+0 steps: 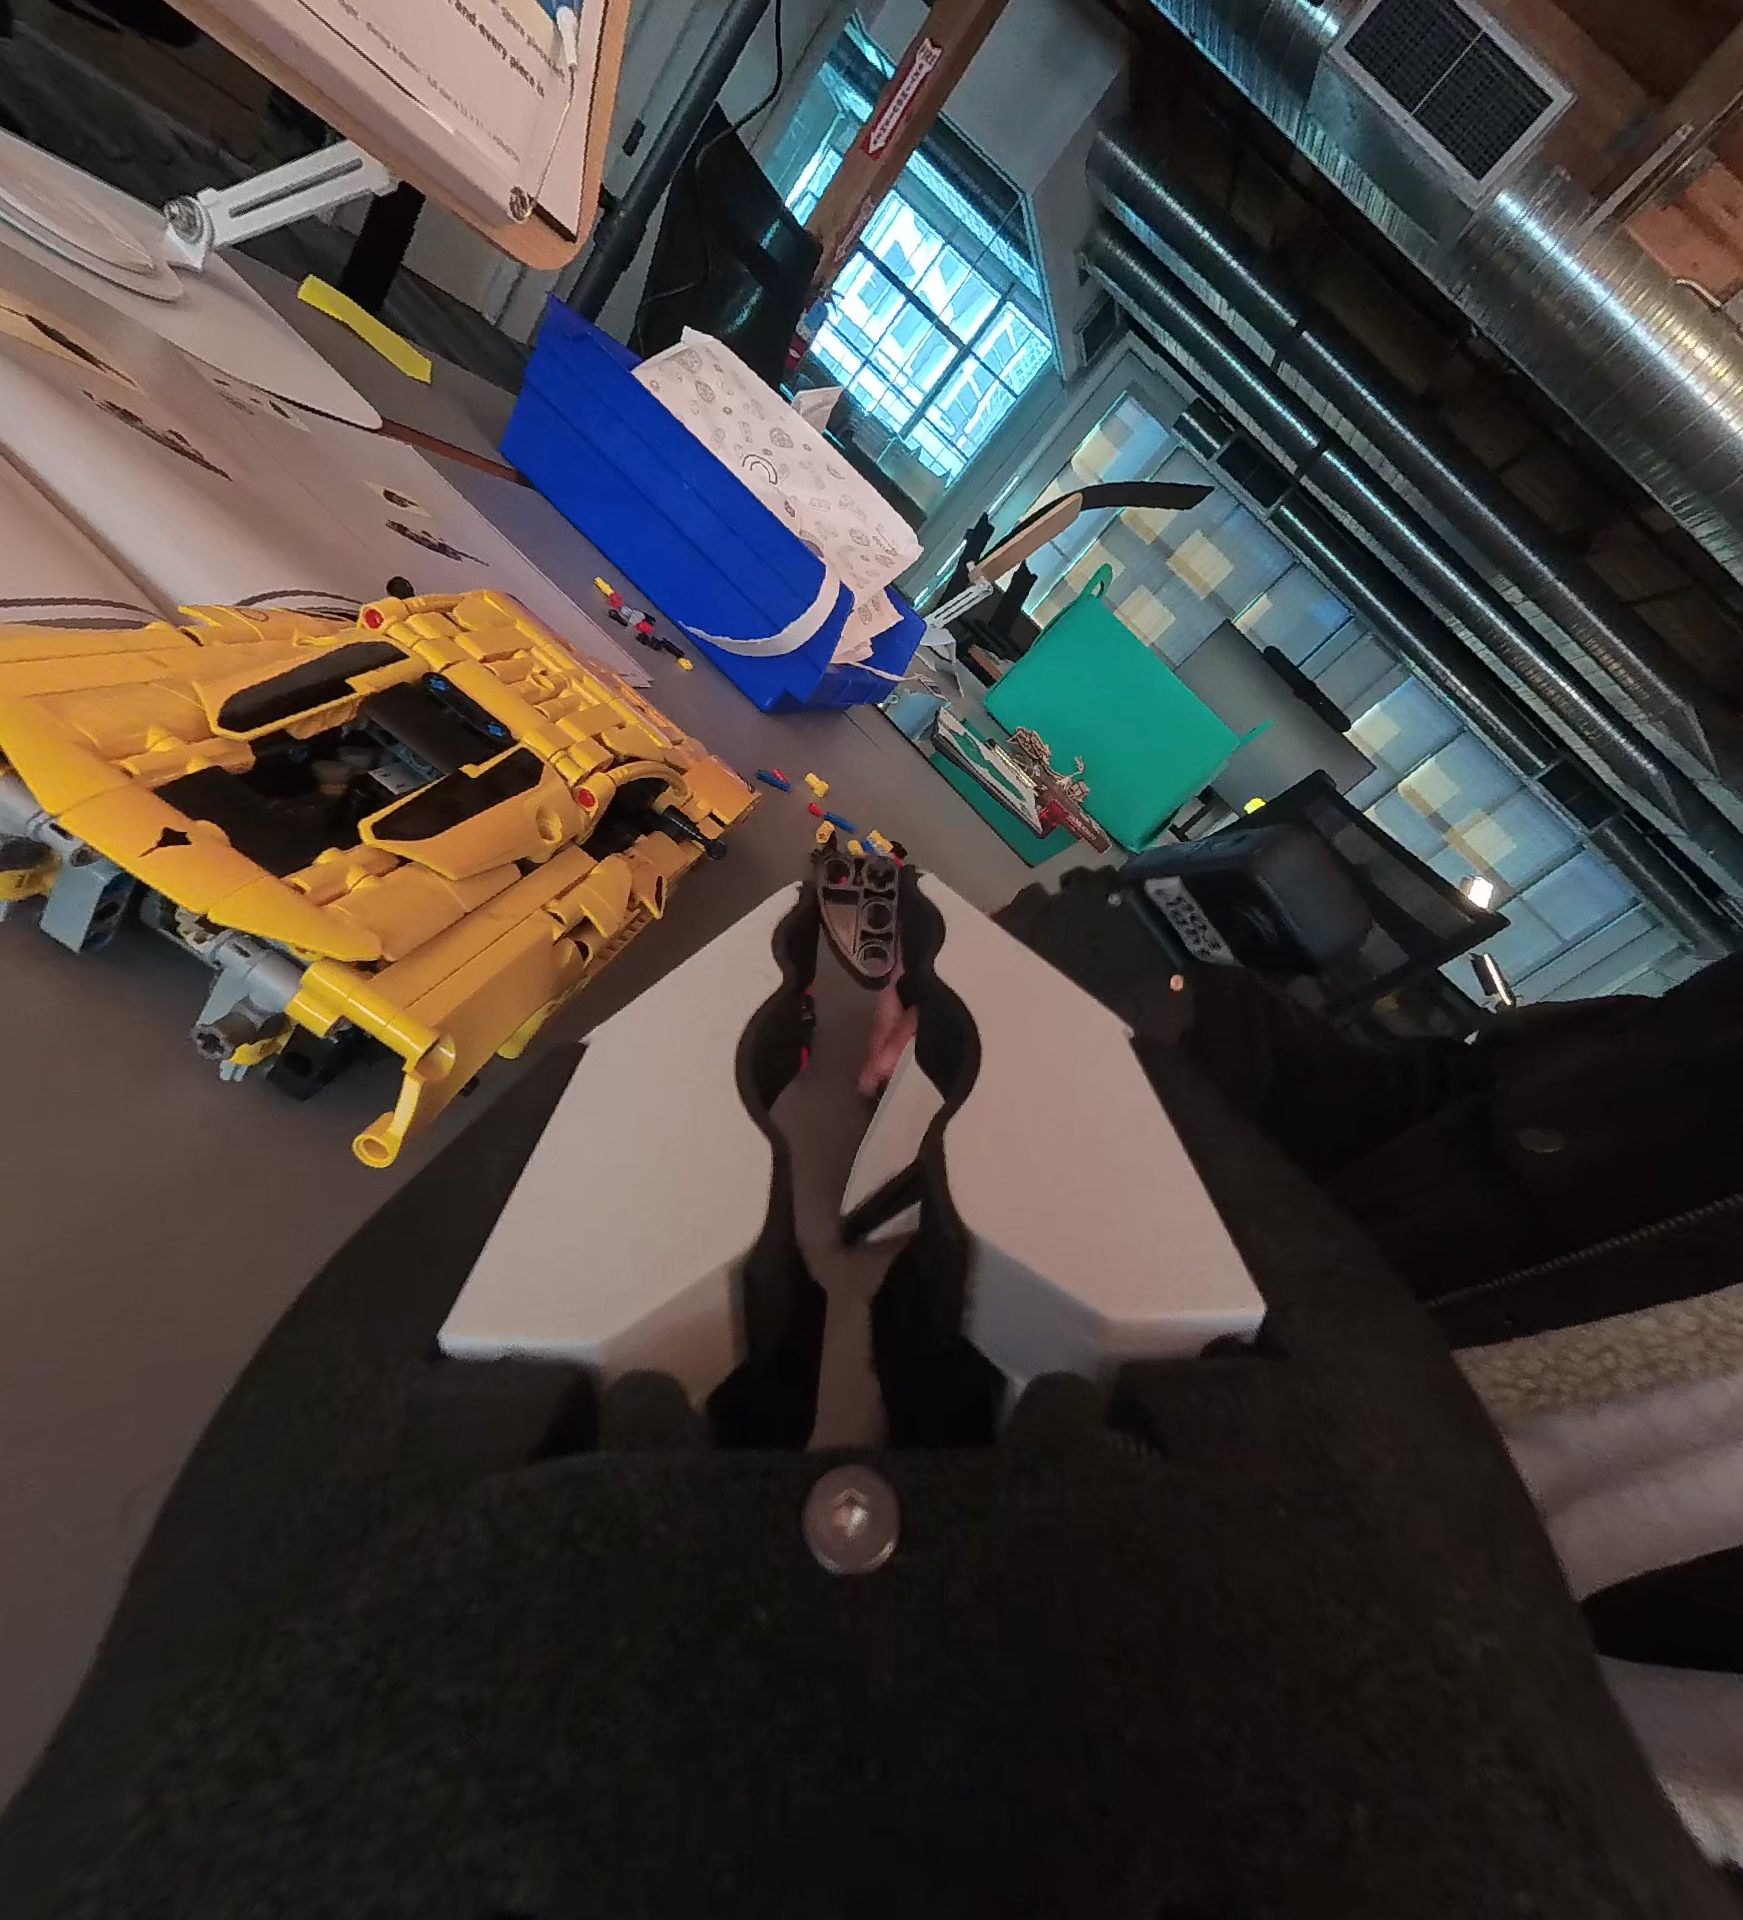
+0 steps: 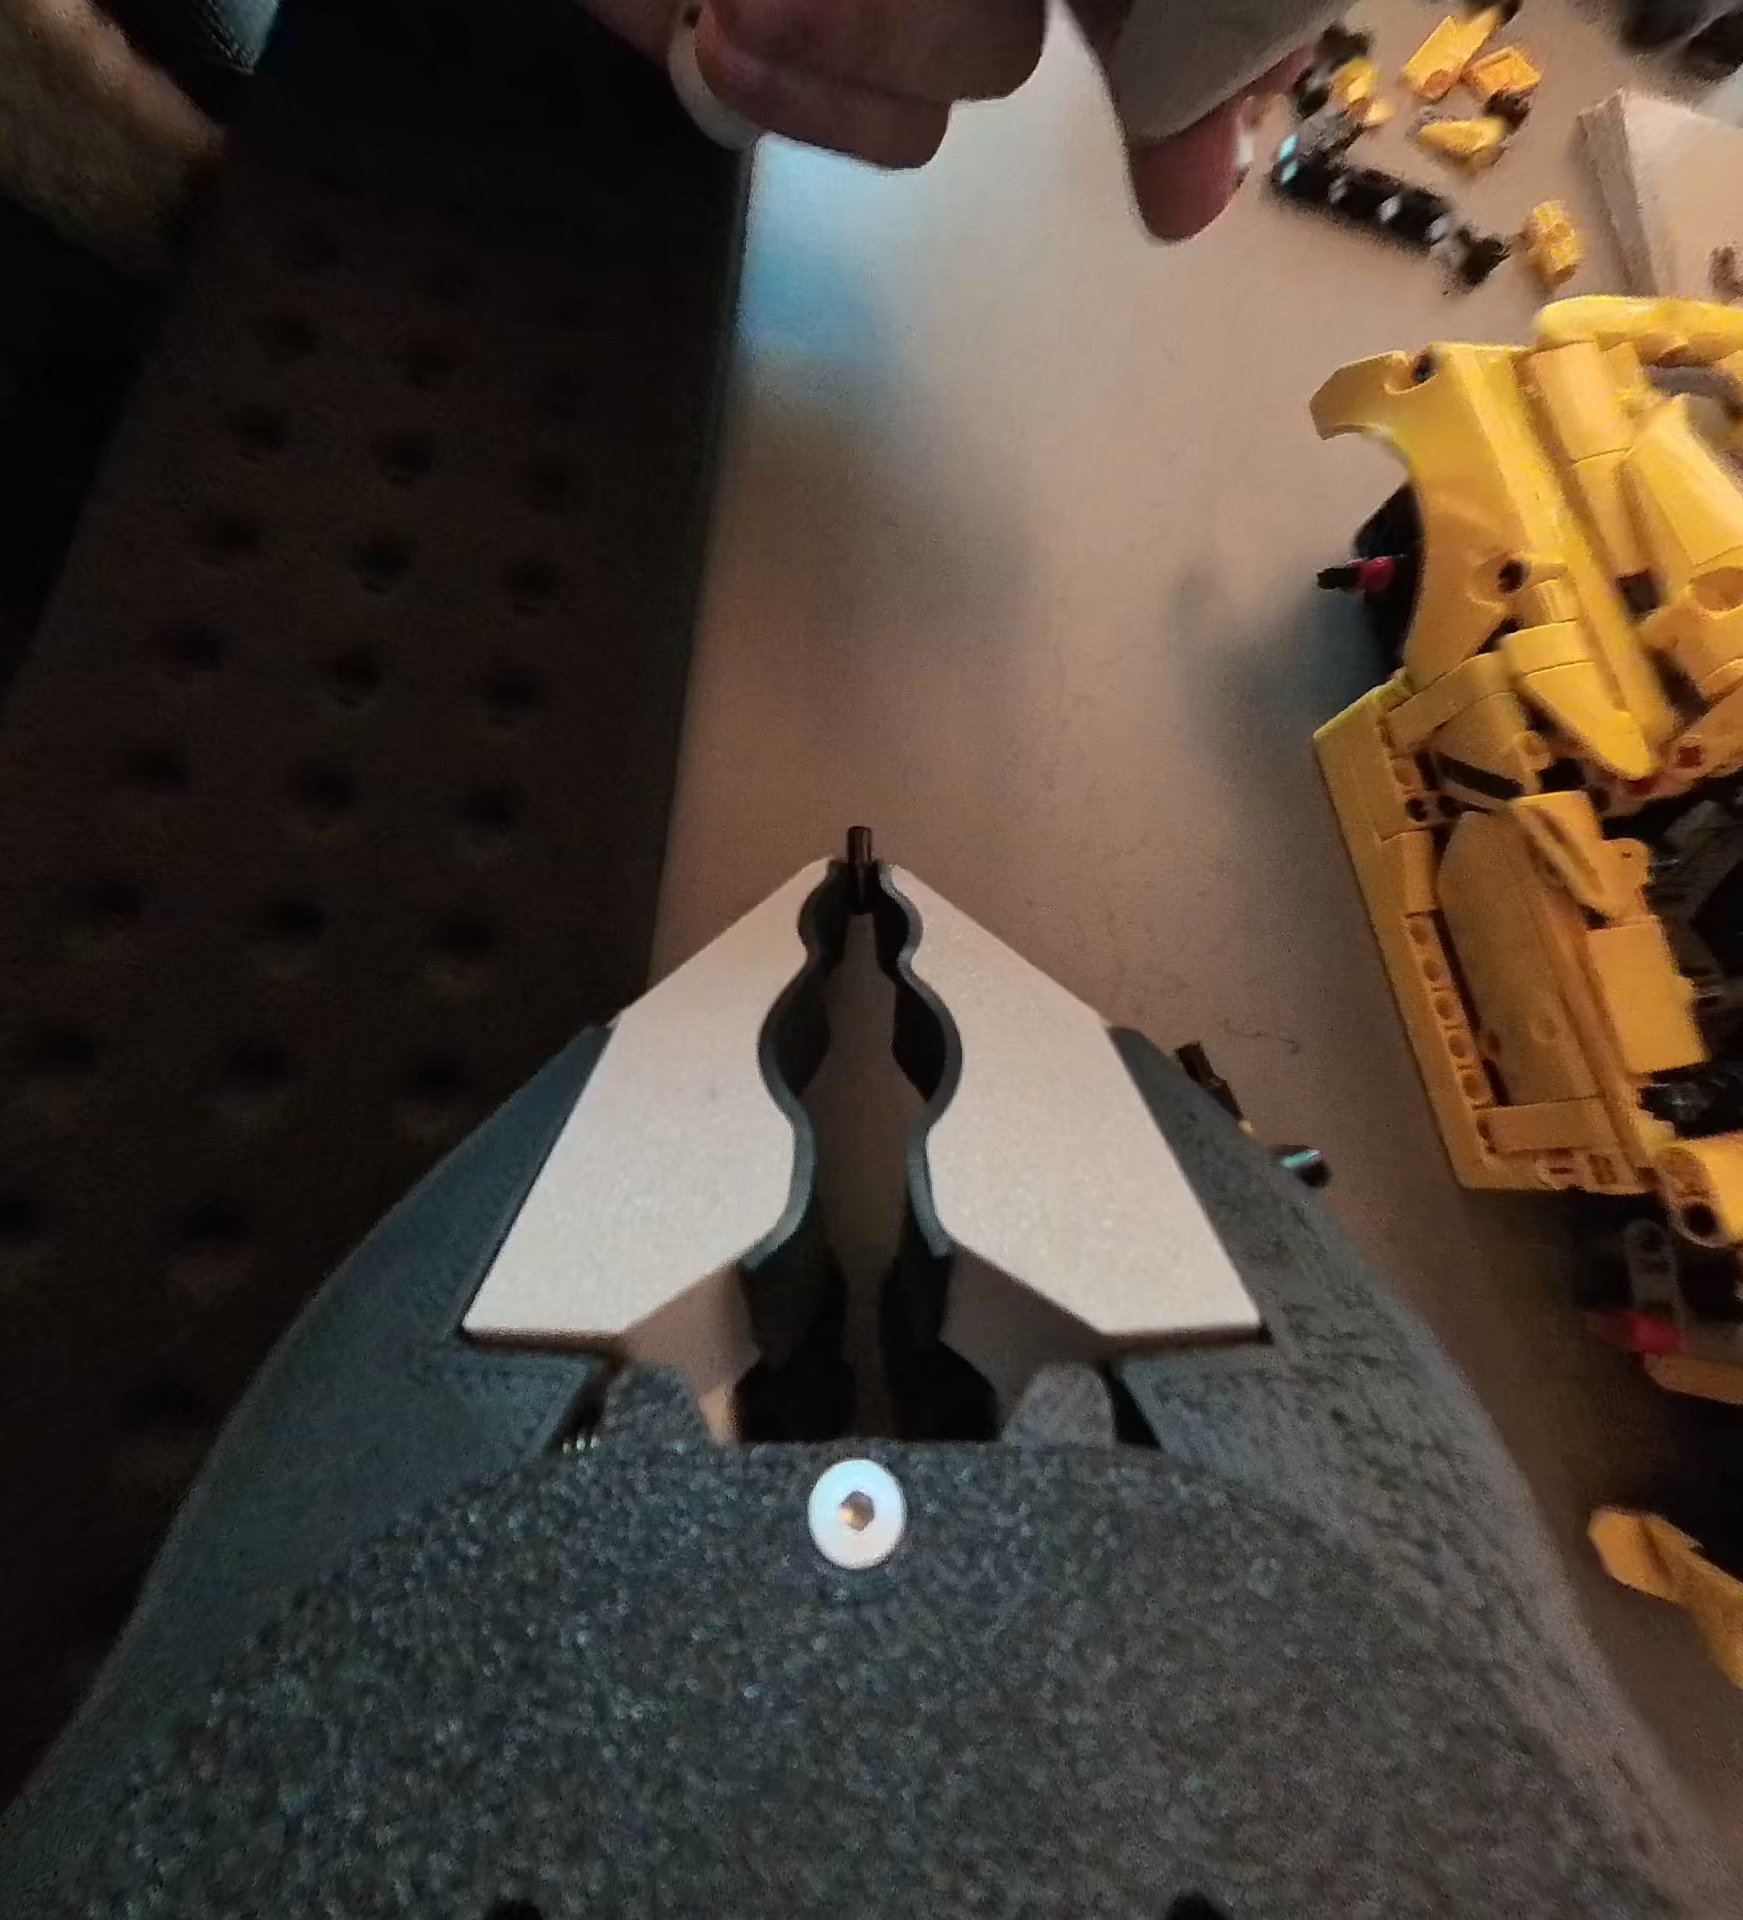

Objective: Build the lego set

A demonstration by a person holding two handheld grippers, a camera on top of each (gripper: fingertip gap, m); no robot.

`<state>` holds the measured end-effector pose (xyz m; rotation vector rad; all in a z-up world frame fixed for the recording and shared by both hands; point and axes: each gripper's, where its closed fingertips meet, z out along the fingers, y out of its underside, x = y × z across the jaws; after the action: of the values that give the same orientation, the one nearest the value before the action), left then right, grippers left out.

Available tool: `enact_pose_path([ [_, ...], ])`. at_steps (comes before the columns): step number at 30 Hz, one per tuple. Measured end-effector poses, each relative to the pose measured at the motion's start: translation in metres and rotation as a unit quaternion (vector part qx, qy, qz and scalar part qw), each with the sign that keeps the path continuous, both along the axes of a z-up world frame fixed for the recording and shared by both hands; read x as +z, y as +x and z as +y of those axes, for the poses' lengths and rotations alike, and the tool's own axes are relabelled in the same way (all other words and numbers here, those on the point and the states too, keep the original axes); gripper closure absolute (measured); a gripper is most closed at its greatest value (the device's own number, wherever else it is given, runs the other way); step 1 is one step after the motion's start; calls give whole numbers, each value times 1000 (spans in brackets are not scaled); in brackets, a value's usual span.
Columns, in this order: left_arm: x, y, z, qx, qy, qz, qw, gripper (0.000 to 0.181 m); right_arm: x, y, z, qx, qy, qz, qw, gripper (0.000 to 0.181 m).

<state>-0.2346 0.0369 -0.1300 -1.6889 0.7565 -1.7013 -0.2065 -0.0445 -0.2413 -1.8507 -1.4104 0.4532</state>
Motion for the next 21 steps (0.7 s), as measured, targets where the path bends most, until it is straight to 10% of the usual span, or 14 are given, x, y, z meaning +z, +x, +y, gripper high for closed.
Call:
enact_pose_path([
  [3,-1,2,-3,-2,11,9,1000,166,32,17,6,-25,-13,25,999,177],
  [7,-2,3,-8,-6,27,16,999,166,30,127,-4,-93,-90,-193,973,178],
  [14,-1,4,-12,-12,32,17,999,166,40,336,-108,-293,-403,-428,754,177],
  [18,-2,5,-12,-12,38,22,999,166,32,391,-160,-330,-498,-475,646,178],
  [21,-2,5,-13,-13,38,23,999,166,22,407,-173,-330,-512,-494,621,178],
])
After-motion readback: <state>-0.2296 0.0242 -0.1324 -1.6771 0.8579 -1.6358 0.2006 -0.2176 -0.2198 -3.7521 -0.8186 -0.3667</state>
